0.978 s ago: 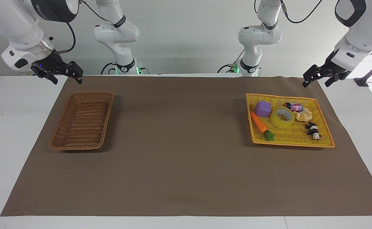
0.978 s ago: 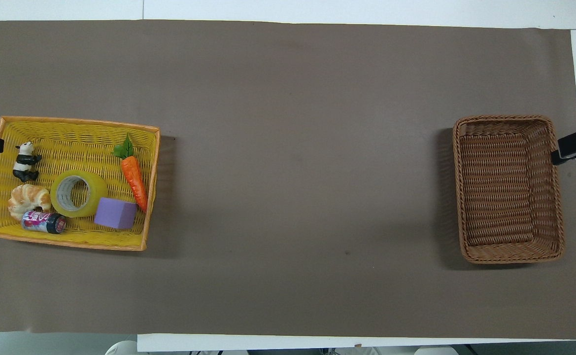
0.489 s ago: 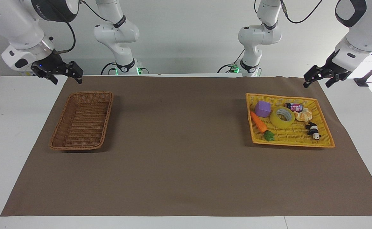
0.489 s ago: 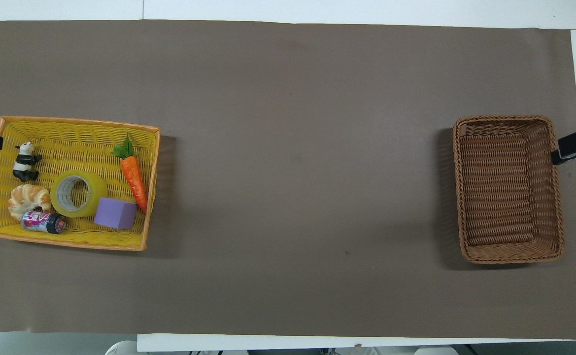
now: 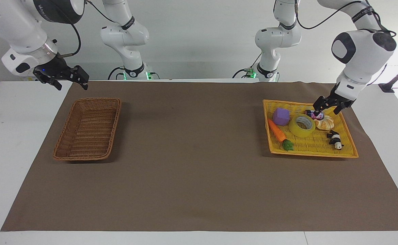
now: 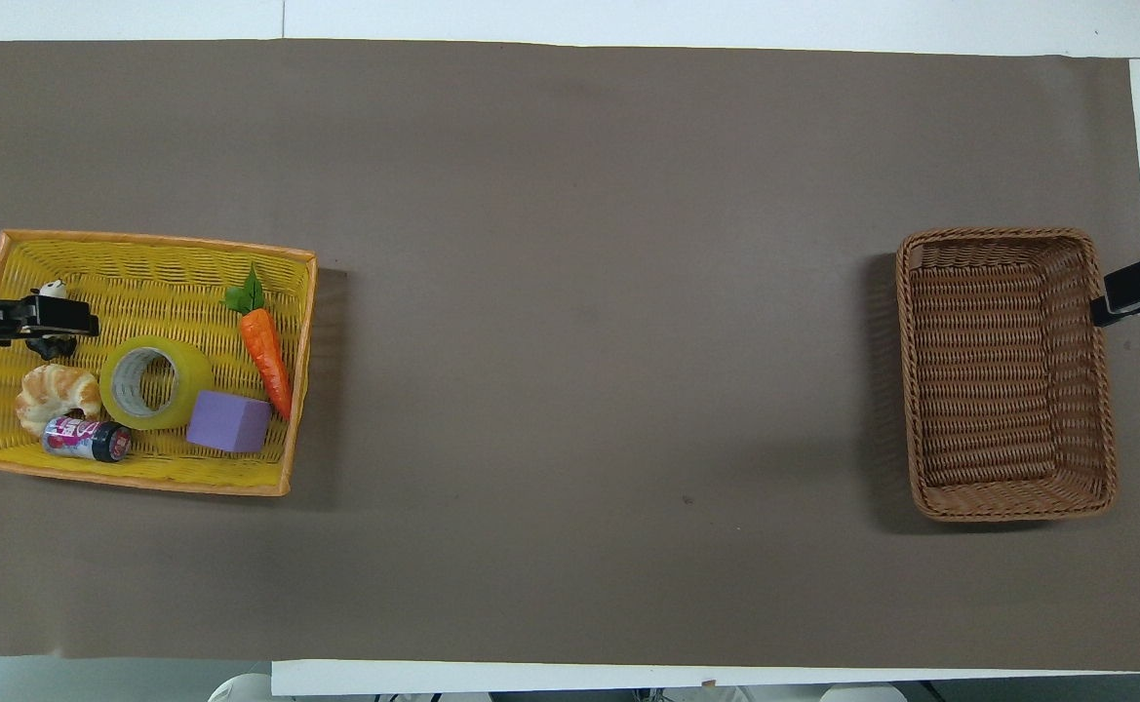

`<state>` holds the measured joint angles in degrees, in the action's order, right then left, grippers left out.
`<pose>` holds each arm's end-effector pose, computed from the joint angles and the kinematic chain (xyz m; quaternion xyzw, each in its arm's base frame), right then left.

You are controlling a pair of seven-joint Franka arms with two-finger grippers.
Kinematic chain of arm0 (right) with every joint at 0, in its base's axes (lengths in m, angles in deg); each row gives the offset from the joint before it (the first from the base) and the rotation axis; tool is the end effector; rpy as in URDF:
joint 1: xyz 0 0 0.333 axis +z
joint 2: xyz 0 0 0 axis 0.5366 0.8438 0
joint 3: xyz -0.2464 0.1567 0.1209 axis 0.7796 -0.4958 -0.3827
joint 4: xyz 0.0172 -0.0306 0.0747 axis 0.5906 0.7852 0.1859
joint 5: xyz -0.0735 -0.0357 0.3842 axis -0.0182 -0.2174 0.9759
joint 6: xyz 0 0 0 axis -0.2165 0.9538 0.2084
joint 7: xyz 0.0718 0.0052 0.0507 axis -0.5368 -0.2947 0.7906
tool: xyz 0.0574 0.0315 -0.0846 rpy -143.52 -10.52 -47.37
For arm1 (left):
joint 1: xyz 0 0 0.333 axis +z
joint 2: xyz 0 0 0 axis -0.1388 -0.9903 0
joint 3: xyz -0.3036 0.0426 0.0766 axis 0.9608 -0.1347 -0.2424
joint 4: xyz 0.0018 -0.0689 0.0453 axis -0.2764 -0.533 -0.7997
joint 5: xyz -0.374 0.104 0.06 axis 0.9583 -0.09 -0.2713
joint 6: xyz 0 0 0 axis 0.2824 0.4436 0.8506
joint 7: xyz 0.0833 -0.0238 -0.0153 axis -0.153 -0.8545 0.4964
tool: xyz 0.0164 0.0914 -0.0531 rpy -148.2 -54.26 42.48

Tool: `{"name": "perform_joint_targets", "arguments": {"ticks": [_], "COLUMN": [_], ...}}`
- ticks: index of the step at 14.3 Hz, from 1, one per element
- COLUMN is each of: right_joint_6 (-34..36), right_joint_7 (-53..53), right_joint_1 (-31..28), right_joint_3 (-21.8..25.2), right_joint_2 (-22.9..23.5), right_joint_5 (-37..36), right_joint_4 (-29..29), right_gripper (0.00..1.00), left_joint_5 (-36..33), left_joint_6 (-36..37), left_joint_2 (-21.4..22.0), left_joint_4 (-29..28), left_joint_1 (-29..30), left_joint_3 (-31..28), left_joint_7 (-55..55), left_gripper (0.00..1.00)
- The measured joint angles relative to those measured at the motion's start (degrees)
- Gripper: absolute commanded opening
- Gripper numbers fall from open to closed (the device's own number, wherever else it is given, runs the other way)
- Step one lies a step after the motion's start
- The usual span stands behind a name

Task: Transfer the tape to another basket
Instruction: 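Reach the left gripper into the yellow basket and grasp the tape roll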

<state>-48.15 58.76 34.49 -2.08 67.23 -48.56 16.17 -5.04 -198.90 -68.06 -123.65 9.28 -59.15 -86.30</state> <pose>0.5298 -0.0696 0.6145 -0.9967 0.0128 0.0795 0.0112 0.5042 0.0435 0.4406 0.9998 -0.0017 0.0173 0.0093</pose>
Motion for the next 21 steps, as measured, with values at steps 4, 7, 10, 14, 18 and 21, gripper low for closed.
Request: {"name": "perform_joint_targets", "arguments": {"ticks": [4, 7, 10, 14, 18, 21], "right_joint_6": [0.0, 0.0, 0.0, 0.0, 0.0, 0.0], "right_joint_7": [0.0, 0.0, 0.0, 0.0, 0.0, 0.0], "right_joint_1": [0.0, 0.0, 0.0, 0.0, 0.0, 0.0], "right_joint_3": [0.0, 0.0, 0.0, 0.0, 0.0, 0.0], "right_joint_2": [0.0, 0.0, 0.0, 0.0, 0.0, 0.0], "right_joint_5": [0.0, 0.0, 0.0, 0.0, 0.0, 0.0], "right_joint_4": [0.0, 0.0, 0.0, 0.0, 0.0, 0.0], "right_gripper": [1.00, 1.00, 1.00, 1.00, 1.00, 1.00], "left_joint_5": [0.0, 0.0, 0.0, 0.0, 0.0, 0.0], "left_joint_6": [-9.4, -10.1, -11.2, -12.5, -12.5, -12.5], "left_joint_2": [-0.6, -1.6, -3.4, -5.0, -5.0, -5.1], "left_joint_4": [-7.7, -8.7, -8.8, -8.8, -9.2, -10.0], "left_joint_1": [3.3, 3.3, 3.2, 2.9, 2.8, 2.8], "left_joint_3": [-0.1, 0.2, 0.5, 0.6, 0.8, 0.9], "left_joint_7": [-5.6, -5.6, -5.7, -5.8, -5.9, -5.9], "left_gripper": [0.52, 0.43, 0.43, 0.41, 0.34, 0.34]}}
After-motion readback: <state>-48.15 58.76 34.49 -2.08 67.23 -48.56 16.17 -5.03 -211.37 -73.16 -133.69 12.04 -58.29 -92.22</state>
